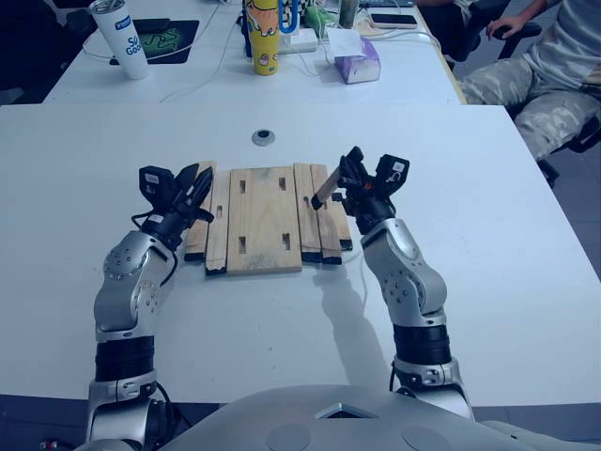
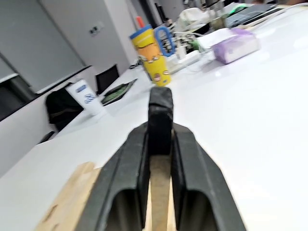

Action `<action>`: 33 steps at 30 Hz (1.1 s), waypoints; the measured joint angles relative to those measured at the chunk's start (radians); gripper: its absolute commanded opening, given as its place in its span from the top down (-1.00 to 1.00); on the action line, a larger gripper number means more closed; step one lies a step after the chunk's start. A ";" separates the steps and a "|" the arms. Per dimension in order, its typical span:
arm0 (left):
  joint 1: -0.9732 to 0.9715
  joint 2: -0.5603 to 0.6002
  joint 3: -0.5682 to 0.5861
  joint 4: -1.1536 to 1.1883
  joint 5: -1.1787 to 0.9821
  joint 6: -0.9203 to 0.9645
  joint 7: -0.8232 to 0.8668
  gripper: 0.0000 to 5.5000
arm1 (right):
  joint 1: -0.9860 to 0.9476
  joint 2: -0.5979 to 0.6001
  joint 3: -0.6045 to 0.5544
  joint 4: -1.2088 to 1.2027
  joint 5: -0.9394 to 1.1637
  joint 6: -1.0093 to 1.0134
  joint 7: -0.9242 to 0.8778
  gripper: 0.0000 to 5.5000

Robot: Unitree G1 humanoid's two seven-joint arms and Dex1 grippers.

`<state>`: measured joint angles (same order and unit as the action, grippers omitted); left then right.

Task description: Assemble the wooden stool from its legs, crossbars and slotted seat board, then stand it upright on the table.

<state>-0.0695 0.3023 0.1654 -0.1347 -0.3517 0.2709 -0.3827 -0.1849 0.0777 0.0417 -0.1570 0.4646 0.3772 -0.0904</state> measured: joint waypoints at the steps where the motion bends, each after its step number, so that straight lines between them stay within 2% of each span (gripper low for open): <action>1: -0.001 0.000 0.000 0.004 0.003 0.001 0.006 0.75 | -0.004 0.001 -0.004 0.020 -0.012 -0.017 -0.005 0.85; 6: -0.009 0.000 0.010 0.037 0.019 0.004 0.032 1.00 | -0.032 0.003 -0.023 0.116 -0.021 -0.092 -0.014 0.85; 15: -0.010 -0.013 -0.001 0.046 0.041 0.004 0.062 1.00 | -0.044 0.004 -0.019 0.128 0.039 -0.180 0.019 0.85; 33: -0.008 -0.019 -0.004 0.050 0.041 0.004 0.076 1.00 | -0.179 0.050 -0.045 0.303 0.177 -0.165 0.002 0.85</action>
<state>-0.0780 0.2831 0.1612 -0.0842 -0.3103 0.2746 -0.3068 -0.3640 0.1273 -0.0028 0.1457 0.6415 0.2119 -0.0882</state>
